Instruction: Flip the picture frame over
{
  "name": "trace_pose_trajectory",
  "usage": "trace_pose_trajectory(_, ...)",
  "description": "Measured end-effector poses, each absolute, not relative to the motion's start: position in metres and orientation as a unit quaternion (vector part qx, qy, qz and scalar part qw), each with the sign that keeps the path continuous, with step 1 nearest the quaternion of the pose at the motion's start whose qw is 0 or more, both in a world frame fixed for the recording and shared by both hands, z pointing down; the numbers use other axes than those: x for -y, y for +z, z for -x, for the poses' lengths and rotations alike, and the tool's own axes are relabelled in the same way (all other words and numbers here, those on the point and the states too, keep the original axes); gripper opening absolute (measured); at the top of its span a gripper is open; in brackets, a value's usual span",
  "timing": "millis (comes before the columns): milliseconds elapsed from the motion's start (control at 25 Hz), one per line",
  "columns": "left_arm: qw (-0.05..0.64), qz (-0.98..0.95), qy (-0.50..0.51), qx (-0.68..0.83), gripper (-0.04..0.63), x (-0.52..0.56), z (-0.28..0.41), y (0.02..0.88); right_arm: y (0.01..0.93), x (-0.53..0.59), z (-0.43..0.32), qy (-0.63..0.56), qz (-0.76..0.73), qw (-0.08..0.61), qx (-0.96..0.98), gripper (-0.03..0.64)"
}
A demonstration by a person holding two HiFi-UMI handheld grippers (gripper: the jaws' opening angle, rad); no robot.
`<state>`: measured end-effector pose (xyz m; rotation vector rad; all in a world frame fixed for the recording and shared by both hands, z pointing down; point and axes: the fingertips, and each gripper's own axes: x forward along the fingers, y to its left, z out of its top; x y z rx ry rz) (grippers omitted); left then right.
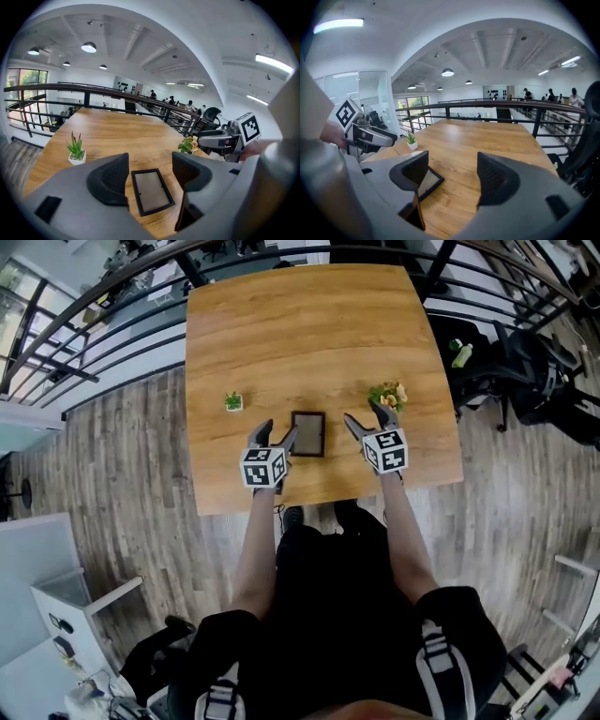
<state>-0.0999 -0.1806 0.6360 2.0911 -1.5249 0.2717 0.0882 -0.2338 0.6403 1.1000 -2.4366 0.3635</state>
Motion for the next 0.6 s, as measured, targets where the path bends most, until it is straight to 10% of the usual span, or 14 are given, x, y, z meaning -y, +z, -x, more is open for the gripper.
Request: trace_pose_trajectory(600, 0.371, -0.697, 0.131, 0.599, 0.302, 0.165, 0.114, 0.75, 0.707, 0.246, -0.069, 0.155, -0.319, 0.28, 0.892, 0.311)
